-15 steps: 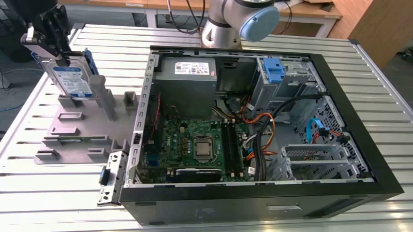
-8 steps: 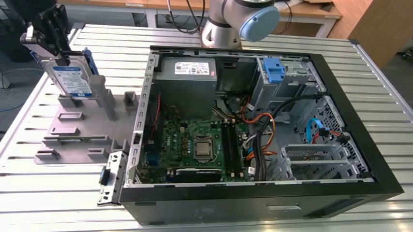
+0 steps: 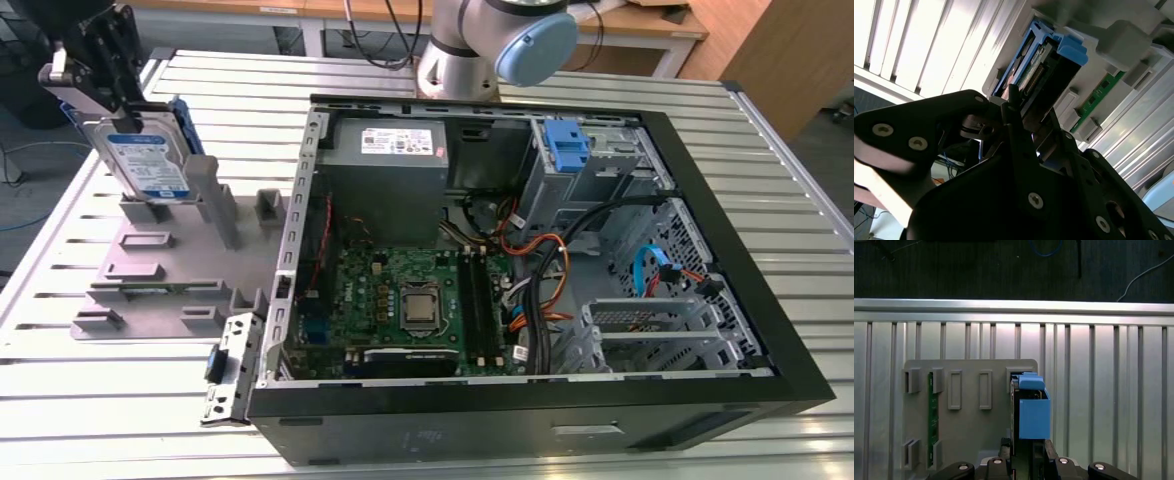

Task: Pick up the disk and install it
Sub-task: 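Pick up the disk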

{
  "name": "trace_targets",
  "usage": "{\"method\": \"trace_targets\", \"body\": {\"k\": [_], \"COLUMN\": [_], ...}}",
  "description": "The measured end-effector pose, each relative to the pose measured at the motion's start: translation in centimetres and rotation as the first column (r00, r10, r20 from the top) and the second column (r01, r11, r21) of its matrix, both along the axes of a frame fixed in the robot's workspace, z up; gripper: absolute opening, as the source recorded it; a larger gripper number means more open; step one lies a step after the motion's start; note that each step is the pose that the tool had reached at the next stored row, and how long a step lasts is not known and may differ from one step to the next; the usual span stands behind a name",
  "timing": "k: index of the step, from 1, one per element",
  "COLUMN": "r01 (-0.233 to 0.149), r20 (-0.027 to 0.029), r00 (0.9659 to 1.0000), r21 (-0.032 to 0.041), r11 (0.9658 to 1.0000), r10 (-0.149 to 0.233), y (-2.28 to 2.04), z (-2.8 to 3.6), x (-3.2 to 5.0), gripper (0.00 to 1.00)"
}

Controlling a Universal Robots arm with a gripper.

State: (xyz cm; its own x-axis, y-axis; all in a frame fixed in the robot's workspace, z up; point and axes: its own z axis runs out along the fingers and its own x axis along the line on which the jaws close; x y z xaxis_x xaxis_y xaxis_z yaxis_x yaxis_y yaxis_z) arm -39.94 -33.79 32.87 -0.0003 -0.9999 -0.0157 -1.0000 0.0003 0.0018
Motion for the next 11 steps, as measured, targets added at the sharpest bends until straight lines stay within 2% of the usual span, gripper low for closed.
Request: {"method": "trace_targets", "body": {"k": [11], "r01": [0.000], "r20": [-0.0002], "r00": [1.0000], "r21": [-0.0001], "r11": [1.0000], "r10": [0.000], "y": [0.00], "z": [0.23], "x": [0.00], "gripper": [0.35]}}
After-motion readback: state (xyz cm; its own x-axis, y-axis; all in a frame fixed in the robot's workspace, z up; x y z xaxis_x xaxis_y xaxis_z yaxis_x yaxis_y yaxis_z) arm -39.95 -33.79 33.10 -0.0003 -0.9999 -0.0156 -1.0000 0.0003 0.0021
